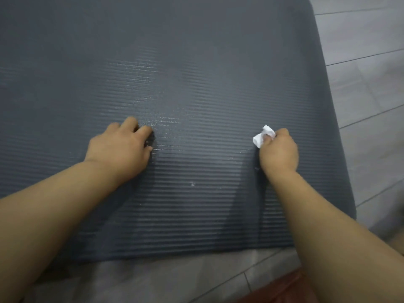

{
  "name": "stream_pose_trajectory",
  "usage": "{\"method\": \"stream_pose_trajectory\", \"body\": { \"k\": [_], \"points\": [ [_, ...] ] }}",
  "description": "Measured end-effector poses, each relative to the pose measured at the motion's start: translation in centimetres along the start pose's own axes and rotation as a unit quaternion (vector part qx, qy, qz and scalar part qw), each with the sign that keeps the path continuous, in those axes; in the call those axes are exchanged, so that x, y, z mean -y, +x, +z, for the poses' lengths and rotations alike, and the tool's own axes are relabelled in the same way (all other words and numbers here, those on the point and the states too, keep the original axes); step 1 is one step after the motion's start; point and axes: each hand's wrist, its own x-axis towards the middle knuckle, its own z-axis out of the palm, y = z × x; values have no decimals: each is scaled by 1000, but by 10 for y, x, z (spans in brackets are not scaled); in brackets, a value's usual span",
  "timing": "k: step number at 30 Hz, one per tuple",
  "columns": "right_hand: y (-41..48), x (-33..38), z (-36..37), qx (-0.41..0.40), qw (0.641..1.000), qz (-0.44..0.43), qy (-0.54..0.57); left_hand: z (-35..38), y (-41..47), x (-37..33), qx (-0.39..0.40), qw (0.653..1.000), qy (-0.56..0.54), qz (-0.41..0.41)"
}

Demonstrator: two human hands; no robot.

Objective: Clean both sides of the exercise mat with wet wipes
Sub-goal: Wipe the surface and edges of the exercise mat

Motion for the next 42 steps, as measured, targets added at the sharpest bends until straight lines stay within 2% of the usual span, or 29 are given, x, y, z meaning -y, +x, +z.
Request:
{"method": "stream_pose_trajectory", "body": {
  "k": [2, 4, 5, 7, 8, 9, 10, 11, 14, 16, 17, 19, 20, 21, 23, 25, 26, 27, 29, 30, 32, 33, 35, 36, 37, 39, 40, 41, 42],
  "points": [
    [-15, 23, 5, 7, 1000, -5, -9, 2, 9, 3, -12, 1000, 0, -7],
    [-55, 53, 20, 76, 984, -155, -45, 7, 13, 7, -8, 1000, -5, -5],
    [-80, 62, 29, 115, 956, -268, -29, 10, 13, 10, -8, 1000, -10, 0],
    [-118, 71, 36, 167, 860, -483, -19, 15, 11, 14, -13, 1000, -21, 10],
    [-119, 66, 36, 182, 822, -539, -11, 15, 11, 16, -14, 999, -25, 12],
    [-106, 60, 35, 172, 808, -564, -2, 15, 11, 17, -14, 999, -27, 15],
    [-86, 54, 31, 167, 816, -553, -7, 14, 12, 17, -13, 999, -26, 17],
    [-62, 47, 26, 136, 851, -506, -22, 13, 13, 17, -11, 1000, -24, 17],
    [19, 23, 2, 46, 979, -183, -74, 11, 15, 13, -9, 1000, -17, 7],
    [39, 23, -5, -11, 997, -20, -71, 9, 19, 9, -6, 1000, -15, -4],
    [34, 32, -1, -25, 998, -3, -64, 7, 21, 7, -9, 1000, -14, -8],
    [6, 56, 13, 11, 997, -63, -52, 3, 29, 4, -28, 1000, -13, -8],
    [-16, 70, 22, 53, 986, -147, -55, 2, 34, 3, -41, 999, -24, -4],
    [-41, 80, 32, 99, 960, -257, -45, 3, 38, 3, -49, 998, -42, 0],
    [-86, 87, 41, 160, 862, -480, -30, 6, 45, 5, -44, 997, -66, 7],
    [-77, 77, 41, 160, 802, -575, -34, 12, 49, 10, -21, 998, -57, 12],
    [-54, 72, 38, 165, 817, -551, -38, 15, 49, 12, -17, 998, -49, 18],
    [-28, 65, 32, 153, 857, -490, -45, 17, 49, 15, -19, 999, -44, 23],
    [35, 47, 17, 81, 953, -283, -71, 17, 49, 15, -25, 999, -41, 24],
    [61, 40, 7, 35, 980, -174, -92, 16, 49, 14, -31, 998, -40, 22],
    [79, 43, -2, -21, 995, -35, -89, 14, 50, 10, -47, 998, -37, 17],
    [76, 51, 4, -25, 996, -23, -79, 12, 51, 7, -52, 998, -36, 13],
    [46, 73, 20, 12, 995, -79, -59, 11, 52, 3, -55, 998, -36, 5],
    [22, 87, 29, 44, 985, -153, -61, 10, 53, 3, -55, 998, -35, 1],
    [-3, 96, 41, 78, 960, -263, -55, 10, 53, 3, -57, 998, -33, -1],
    [-51, 102, 53, 164, 846, -505, -42, 8, 55, 6, -75, 997, -30, 3],
    [-58, 100, 54, 169, 801, -574, -34, 6, 56, 8, -87, 996, -29, 7],
    [-47, 95, 53, 156, 787, -596, -11, 5, 59, 10, -95, 995, -29, 9],
    [-26, 90, 50, 119, 802, -585, -4, 5, 63, 13, -99, 995, -30, 7]
  ]
}}
